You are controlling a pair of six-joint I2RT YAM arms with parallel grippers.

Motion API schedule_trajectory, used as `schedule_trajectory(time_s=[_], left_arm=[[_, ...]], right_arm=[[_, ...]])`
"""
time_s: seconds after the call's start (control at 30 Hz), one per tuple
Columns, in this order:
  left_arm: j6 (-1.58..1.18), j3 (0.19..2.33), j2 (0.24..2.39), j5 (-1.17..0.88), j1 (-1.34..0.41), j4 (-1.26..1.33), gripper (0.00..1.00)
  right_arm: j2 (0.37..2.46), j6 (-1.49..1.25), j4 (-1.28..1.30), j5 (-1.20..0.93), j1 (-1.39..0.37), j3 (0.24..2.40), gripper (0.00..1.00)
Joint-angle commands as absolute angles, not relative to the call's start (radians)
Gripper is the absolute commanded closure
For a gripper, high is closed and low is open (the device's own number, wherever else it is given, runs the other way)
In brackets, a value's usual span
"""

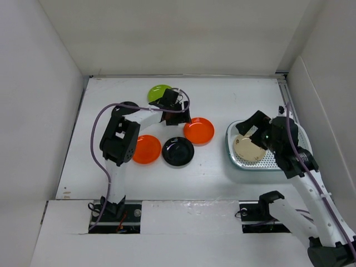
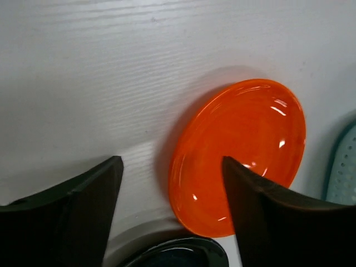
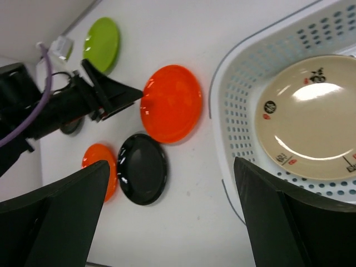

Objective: Place the plates into the plastic bin on the countertop

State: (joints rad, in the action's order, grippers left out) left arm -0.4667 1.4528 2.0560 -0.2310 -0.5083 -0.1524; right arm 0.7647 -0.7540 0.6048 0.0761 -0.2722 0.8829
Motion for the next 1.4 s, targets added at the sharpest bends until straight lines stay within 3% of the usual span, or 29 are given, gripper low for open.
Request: schedule_trajectory(time_s=[0.0,0.23,0.37,0.43,0.7,1.07,1.37], left_arm=[[-0.442,1.489,2.077,-0.287,-0.511,-0.141,0.39],[-0.451,1.502,2.135,-0.296,-0.511,-0.132,0.83],[-0.46,1.502,2.135,-0.314,-0.511,-0.123,0.86],[-0.46,1.511,2.135,-0.304,-0.511,-0.123,1.0],[-0.52,1.476,2.013,-0.313,-0.459,-0.069,1.0],[-0.591,1.359,1.649,-0.247,-0.505,-0.12,1.0],[-0.591,1.253,1.523,-0.403,-0.505,-0.078,1.0]], right_arm=[[0.698,-0.716,0.509,0.017,-0.308,0.905,0.02],[0.68,-0.707,0.5,-0.015,-0.318,0.896,0.06],[0.69,-0.707,0.489,-0.026,-0.327,0.885,0.06],[0.69,-0.698,0.465,-0.026,-0.327,0.876,0.08],[0.721,-0.666,0.25,-0.144,-0.327,0.749,0.08],[0.847,-0.629,0.085,-0.184,-0.327,0.698,0.08],[0.946,-0.597,-0.034,-0.284,-0.336,0.704,0.1]])
